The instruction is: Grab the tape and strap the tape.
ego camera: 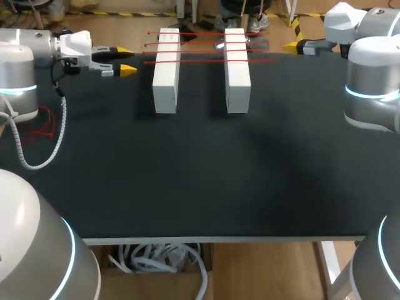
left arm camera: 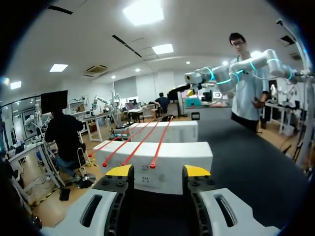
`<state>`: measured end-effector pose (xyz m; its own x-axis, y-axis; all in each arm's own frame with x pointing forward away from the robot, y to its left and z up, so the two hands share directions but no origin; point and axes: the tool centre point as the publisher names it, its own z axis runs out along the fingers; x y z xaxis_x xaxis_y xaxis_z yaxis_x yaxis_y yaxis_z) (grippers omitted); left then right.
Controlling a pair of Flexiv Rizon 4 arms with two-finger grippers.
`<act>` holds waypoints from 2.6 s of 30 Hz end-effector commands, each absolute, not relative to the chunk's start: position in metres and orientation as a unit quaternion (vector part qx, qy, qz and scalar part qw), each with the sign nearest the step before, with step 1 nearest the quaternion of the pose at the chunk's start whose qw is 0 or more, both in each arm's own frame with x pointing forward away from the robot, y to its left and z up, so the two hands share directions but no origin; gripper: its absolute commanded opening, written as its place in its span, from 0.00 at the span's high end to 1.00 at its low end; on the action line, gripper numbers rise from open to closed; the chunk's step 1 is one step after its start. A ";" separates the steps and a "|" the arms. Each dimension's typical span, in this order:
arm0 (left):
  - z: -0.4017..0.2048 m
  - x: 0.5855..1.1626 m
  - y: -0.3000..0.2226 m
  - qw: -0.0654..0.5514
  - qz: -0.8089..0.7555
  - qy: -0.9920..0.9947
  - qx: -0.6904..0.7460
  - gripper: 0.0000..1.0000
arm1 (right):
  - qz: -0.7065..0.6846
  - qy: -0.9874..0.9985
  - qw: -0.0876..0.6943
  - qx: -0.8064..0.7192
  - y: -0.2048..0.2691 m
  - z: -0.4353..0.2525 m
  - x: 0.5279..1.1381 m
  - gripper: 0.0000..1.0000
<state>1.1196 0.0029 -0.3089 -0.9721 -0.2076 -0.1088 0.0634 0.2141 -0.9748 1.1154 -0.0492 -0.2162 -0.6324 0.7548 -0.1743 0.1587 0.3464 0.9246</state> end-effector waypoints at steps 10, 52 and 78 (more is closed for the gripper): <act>-0.318 1.133 -0.005 0.092 -0.635 0.766 -0.030 0.64 | 0.487 0.761 0.306 0.300 -0.050 -0.216 1.115 0.00; -0.326 1.141 -0.032 0.067 -0.650 0.757 -0.004 0.87 | 0.487 0.761 0.306 0.300 -0.050 -0.216 1.115 0.00; -0.276 1.108 -0.035 0.065 -0.609 0.790 -0.007 1.00 | 0.487 0.761 0.306 0.300 -0.050 -0.216 1.115 0.00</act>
<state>1.1297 -0.0326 -0.2987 -0.9957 -0.0476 -0.0801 0.0696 0.1911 -0.9791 1.1154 -0.0493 -0.2162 -0.6323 0.7548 -0.1743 0.1587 0.3464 0.9246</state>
